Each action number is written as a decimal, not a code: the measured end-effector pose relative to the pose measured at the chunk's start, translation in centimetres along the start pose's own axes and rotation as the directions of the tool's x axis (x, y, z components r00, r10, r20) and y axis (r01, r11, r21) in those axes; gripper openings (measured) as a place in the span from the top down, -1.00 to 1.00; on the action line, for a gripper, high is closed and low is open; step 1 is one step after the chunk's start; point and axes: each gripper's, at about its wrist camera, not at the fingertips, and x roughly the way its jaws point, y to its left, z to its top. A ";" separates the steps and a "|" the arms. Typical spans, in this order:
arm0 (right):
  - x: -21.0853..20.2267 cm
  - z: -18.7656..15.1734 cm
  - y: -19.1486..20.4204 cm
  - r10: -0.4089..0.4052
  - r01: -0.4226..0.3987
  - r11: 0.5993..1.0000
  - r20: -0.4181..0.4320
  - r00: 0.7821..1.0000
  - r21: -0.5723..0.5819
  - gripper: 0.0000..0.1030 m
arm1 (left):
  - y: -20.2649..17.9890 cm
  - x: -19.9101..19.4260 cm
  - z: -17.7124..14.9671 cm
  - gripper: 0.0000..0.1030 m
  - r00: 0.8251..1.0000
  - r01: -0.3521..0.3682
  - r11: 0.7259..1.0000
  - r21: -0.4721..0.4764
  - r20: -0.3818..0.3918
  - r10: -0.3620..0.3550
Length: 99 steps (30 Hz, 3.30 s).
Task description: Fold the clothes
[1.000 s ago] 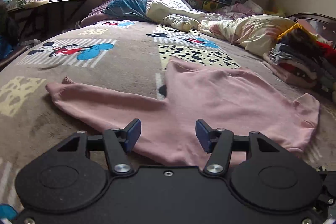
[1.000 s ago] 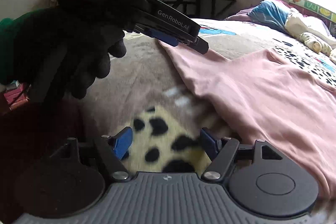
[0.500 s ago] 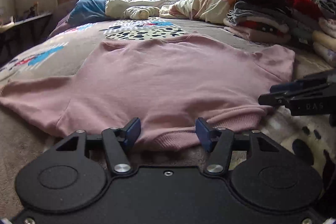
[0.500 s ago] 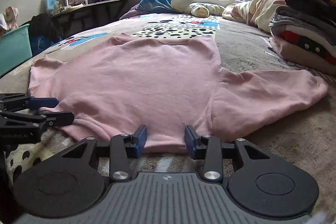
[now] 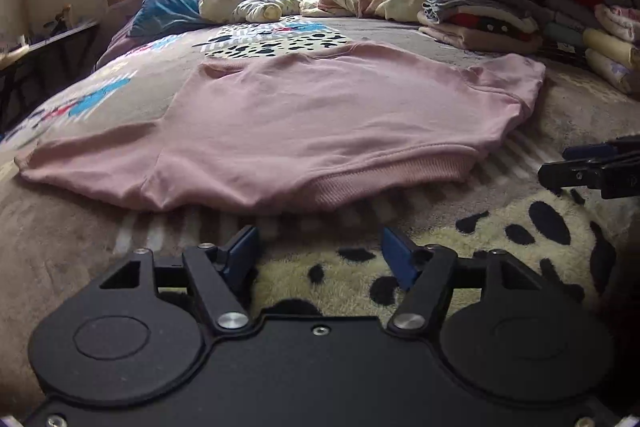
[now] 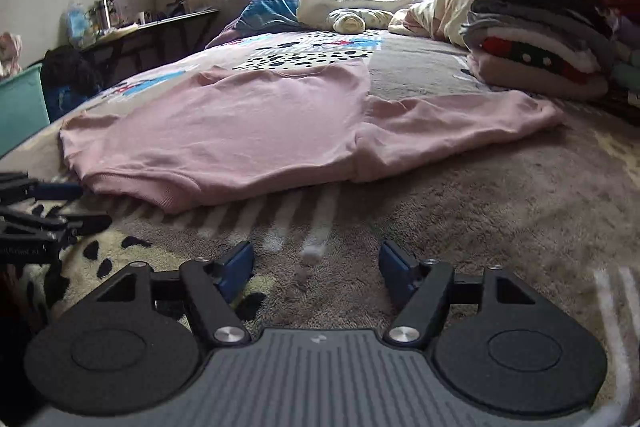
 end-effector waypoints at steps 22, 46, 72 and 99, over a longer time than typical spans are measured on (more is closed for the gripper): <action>4.3 2.3 -5.8 0.184 -0.232 0.837 0.146 0.972 0.495 -0.61 | 0.2 1.6 5.8 -0.36 0.999 0.017 0.993 -0.114 0.032 -0.013; 7.8 3.6 -6.1 0.145 -0.211 0.851 0.170 0.975 0.481 -0.22 | -12.2 27.3 23.0 -0.35 0.949 0.217 0.976 -0.015 -0.231 -0.214; 7.8 3.6 -6.7 0.151 -0.213 0.851 0.165 0.975 0.481 -0.07 | -11.9 28.3 25.0 0.12 0.992 0.067 0.996 0.060 -0.111 -0.060; 3.9 5.1 6.6 0.127 -0.079 0.965 0.185 0.975 -0.250 0.67 | -3.0 26.0 26.8 0.90 0.956 0.251 0.965 -0.077 -0.135 -0.260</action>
